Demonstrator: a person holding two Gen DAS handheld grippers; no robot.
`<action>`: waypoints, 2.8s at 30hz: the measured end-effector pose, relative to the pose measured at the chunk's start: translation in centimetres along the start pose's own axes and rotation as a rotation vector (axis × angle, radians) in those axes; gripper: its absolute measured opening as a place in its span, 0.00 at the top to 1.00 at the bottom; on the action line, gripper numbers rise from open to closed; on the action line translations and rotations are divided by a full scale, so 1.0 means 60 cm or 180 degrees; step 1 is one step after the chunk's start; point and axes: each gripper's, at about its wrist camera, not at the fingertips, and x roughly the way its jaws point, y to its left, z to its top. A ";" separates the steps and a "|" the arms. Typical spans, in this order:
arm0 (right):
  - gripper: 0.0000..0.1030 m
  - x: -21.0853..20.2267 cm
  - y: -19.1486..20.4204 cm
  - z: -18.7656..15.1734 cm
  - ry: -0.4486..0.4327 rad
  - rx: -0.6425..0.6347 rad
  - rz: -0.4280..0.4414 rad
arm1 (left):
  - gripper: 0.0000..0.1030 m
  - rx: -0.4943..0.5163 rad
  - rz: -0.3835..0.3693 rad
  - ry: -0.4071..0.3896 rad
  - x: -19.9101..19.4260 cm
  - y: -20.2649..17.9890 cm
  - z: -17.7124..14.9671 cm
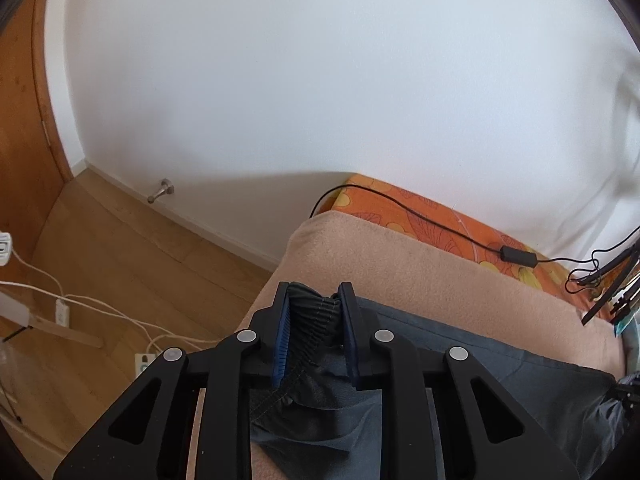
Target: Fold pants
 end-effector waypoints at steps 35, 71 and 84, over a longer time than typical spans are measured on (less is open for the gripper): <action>0.97 -0.269 0.311 -0.343 -0.0132 -0.0668 0.0319 | 0.82 -0.0785 -0.0434 -0.0197 -0.275 0.179 -0.326; 0.97 -0.247 0.338 -0.339 -0.0312 -0.0508 0.0361 | 0.92 -0.0870 0.0101 -0.0146 -0.262 0.215 -0.302; 0.96 -0.226 0.322 -0.364 -0.0290 -0.0317 0.0436 | 0.81 -0.0907 0.0143 0.0022 -0.270 0.218 -0.331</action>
